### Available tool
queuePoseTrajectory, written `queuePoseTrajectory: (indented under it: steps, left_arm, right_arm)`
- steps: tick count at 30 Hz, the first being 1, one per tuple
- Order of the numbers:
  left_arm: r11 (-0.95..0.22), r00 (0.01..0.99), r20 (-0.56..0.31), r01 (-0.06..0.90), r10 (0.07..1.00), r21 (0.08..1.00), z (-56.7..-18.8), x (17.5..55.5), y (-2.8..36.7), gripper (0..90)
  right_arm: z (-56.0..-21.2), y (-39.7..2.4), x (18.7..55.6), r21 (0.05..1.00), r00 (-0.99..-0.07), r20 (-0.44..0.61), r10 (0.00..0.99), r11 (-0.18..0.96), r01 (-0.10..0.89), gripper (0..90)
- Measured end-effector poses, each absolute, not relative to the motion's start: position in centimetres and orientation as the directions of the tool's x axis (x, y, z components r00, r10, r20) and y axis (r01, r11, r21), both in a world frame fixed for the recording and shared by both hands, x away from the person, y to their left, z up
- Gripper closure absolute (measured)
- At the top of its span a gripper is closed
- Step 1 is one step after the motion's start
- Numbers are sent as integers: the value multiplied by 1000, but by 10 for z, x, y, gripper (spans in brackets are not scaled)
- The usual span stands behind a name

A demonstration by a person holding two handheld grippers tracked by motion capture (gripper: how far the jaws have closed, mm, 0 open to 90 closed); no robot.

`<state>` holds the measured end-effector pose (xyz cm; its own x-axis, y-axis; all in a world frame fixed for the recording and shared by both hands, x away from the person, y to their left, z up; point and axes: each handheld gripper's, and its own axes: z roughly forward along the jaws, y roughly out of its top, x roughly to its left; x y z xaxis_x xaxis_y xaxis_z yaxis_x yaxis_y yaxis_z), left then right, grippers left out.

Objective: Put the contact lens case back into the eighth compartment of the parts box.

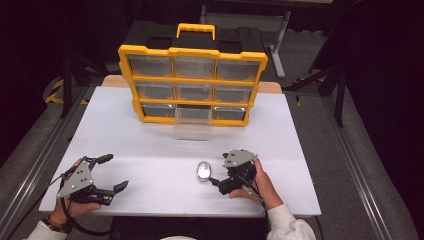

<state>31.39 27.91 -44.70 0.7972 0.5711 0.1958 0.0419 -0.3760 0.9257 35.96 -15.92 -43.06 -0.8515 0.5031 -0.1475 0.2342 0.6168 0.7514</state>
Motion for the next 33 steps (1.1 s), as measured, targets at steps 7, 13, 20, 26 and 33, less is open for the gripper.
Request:
queuePoseTrajectory:
  steps: [7,13,20,26,33]
  left_arm:
    - [-398,792,203,55,576,916,-448,315,278,78]
    - [-400,789,205,56,580,915,-448,315,279,79]
    - [-407,796,206,55,570,912,-449,315,278,81]
    - [-414,801,208,54,561,909,-450,315,276,84]
    - [-415,802,209,53,560,908,-450,315,276,87]
  right_arm:
    - [-442,-132,375,688,-892,-151,425,694,214,146]
    - [-448,-123,381,668,-895,-163,416,714,210,164]
    - [-456,-121,392,661,-905,-114,410,711,239,190]
    - [-459,-126,394,685,-913,-37,406,676,272,282]
    - [-458,-125,392,686,-912,-59,406,680,259,287]
